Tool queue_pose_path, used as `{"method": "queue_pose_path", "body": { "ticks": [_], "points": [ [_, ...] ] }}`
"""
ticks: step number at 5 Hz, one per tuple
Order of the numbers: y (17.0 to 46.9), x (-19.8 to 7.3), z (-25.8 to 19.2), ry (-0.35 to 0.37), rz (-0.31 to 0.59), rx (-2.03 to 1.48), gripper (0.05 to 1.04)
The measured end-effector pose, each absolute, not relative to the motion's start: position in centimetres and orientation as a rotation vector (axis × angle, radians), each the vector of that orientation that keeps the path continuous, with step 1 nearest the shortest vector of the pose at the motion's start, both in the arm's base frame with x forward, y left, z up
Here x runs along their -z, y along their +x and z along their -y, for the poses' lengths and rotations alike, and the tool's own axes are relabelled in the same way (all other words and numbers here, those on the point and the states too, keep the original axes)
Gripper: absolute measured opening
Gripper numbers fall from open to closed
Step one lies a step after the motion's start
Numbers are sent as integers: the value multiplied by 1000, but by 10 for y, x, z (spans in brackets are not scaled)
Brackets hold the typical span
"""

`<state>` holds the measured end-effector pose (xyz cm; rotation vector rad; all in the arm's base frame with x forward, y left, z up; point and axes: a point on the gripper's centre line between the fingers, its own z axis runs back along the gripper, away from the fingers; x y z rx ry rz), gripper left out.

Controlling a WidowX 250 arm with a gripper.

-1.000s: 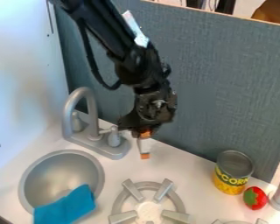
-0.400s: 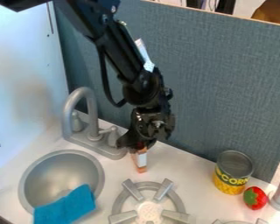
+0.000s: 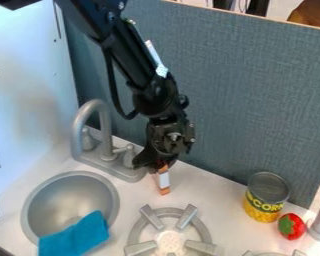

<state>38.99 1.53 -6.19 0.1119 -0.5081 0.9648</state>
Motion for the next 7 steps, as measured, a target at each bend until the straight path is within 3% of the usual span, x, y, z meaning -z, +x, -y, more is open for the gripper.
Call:
{"method": "queue_pose_path", "body": {
  "ticks": [1,2,4,5,6,7],
  "points": [
    [387,64,-13,98,485,-995,763],
    [386,65,-13,94,478,-1017,1001],
    [386,65,-11,79,474,-1037,1001],
    [392,57,-7,39,488,-1039,1001],
    [400,37,-4,-1,532,-1043,1001],
    [410,-1,12,-60,602,-1036,1001]
  ]
}}
